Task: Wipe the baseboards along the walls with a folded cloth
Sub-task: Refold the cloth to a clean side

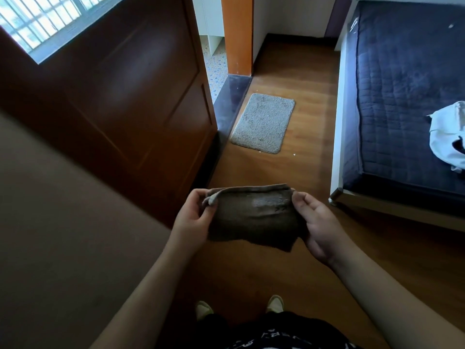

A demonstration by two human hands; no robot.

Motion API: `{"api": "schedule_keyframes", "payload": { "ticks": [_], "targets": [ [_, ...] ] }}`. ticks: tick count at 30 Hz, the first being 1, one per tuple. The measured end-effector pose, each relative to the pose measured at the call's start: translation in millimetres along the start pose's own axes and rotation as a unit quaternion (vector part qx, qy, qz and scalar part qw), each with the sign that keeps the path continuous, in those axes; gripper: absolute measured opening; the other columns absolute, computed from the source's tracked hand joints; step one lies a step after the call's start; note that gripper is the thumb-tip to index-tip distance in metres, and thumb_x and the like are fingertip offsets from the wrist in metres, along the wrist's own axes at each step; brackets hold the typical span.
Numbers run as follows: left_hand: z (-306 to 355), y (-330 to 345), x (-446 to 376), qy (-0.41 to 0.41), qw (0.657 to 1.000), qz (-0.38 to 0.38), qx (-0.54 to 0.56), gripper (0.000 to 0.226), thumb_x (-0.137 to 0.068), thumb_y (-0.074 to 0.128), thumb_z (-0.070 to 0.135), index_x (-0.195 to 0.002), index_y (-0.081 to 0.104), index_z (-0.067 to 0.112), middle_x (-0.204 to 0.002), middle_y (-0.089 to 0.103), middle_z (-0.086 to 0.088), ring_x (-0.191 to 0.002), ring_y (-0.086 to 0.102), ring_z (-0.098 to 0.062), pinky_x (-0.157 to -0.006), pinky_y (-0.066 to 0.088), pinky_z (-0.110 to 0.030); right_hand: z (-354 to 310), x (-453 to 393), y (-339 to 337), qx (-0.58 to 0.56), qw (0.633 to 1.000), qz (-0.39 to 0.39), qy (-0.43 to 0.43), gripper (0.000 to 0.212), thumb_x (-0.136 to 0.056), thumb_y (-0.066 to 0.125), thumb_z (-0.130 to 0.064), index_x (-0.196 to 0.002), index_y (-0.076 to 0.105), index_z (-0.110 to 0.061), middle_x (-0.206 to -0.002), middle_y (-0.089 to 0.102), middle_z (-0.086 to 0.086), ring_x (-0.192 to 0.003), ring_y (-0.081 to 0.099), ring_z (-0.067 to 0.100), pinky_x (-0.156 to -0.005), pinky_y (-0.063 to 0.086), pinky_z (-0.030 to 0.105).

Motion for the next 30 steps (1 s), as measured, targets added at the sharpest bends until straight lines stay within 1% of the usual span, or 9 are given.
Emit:
{"api": "schedule_keyframes", "payload": {
  "ticks": [3,6,10,12,14,17,25,28,30],
  "targets": [
    [-6,-3,-8,-0.049,0.998,0.012,0.022,0.017,-0.097,0.060,0.032,-0.113,0.062,0.030,-0.110,0.070,0.006,-0.104,0.067,-0.016,-0.093,0.055,-0.048,-4,3,11,0.024,0.999,-0.014,-0.020,0.034,-0.083,0.060,-0.032,-0.106,0.061,-0.007,-0.095,0.072,0.011,-0.085,0.069,0.024,-0.072,0.060,0.033],
    [-16,2,-7,-0.096,0.995,0.027,0.016,0.030,-0.095,0.063,0.032,-0.124,0.055,0.031,-0.122,0.062,-0.001,-0.108,0.064,-0.018,-0.093,0.055,-0.045,-3,5,20,0.008,0.999,-0.019,-0.028,0.034,-0.083,0.060,-0.031,-0.106,0.059,-0.006,-0.094,0.071,0.012,-0.085,0.069,0.025,-0.071,0.061,0.033],
    [11,-1,10,0.058,0.979,0.137,-0.137,0.024,-0.092,0.067,0.024,-0.112,0.055,0.028,-0.111,0.057,0.006,-0.101,0.060,-0.008,-0.080,0.051,-0.016,-4,10,26,0.041,0.997,-0.035,-0.054,0.033,-0.083,0.064,-0.032,-0.105,0.060,-0.009,-0.099,0.072,0.013,-0.090,0.071,0.031,-0.073,0.061,0.038],
    [20,26,18,0.096,0.988,0.057,-0.110,0.016,-0.090,0.065,0.033,-0.106,0.060,0.030,-0.102,0.064,0.008,-0.096,0.064,-0.005,-0.077,0.051,-0.013,-4,13,28,0.106,0.990,-0.049,-0.081,0.023,-0.082,0.065,-0.034,-0.097,0.065,-0.017,-0.097,0.073,0.009,-0.090,0.072,0.026,-0.074,0.060,0.034],
    [25,56,26,0.077,0.995,-0.033,-0.062,0.029,-0.084,0.061,0.051,-0.109,0.060,0.035,-0.106,0.067,0.013,-0.101,0.065,-0.002,-0.081,0.054,-0.017,-3,17,30,0.153,0.981,-0.066,-0.102,0.019,-0.083,0.065,-0.034,-0.092,0.066,-0.017,-0.096,0.072,0.006,-0.092,0.071,0.022,-0.076,0.057,0.028],
    [24,77,28,0.071,0.993,-0.050,-0.074,0.046,-0.076,0.056,0.066,-0.114,0.056,0.039,-0.116,0.062,0.011,-0.108,0.061,0.000,-0.087,0.056,-0.023,-1,19,27,0.160,0.977,-0.086,-0.112,0.018,-0.087,0.065,-0.031,-0.093,0.067,-0.014,-0.102,0.071,0.010,-0.100,0.070,0.024,-0.080,0.057,0.026],
    [25,101,21,0.081,0.976,-0.073,-0.190,0.057,-0.074,0.061,0.058,-0.126,0.053,0.036,-0.119,0.047,0.024,-0.110,0.055,0.002,-0.084,0.049,-0.008,13,17,1,0.145,0.980,-0.123,-0.060,0.031,-0.102,0.044,-0.025,-0.120,0.068,-0.033,-0.132,0.063,-0.001,-0.125,0.058,0.015,-0.104,0.049,0.036],
    [26,106,16,0.087,0.973,-0.081,-0.200,0.040,-0.085,0.071,0.037,-0.122,0.056,0.032,-0.118,0.052,0.020,-0.110,0.056,0.003,-0.082,0.050,-0.008,14,19,-5,0.200,0.966,-0.151,-0.065,0.042,-0.103,0.042,-0.010,-0.129,0.062,-0.037,-0.137,0.059,-0.010,-0.128,0.053,0.008,-0.108,0.044,0.034],
    [29,105,13,0.093,0.971,-0.067,-0.208,0.024,-0.093,0.066,0.023,-0.117,0.062,0.025,-0.113,0.061,0.013,-0.105,0.061,0.000,-0.083,0.055,-0.019,10,22,-9,0.241,0.953,-0.160,-0.088,0.047,-0.100,0.043,-0.003,-0.131,0.060,-0.034,-0.132,0.062,-0.015,-0.126,0.054,0.005,-0.106,0.046,0.029]
  ]
}}
Point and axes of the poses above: each hand's wrist, its own x-axis away from the middle knuckle, its own y-axis out of the palm, z = x × y, the point moved 8 cm from there along -x, towards the middle knuckle
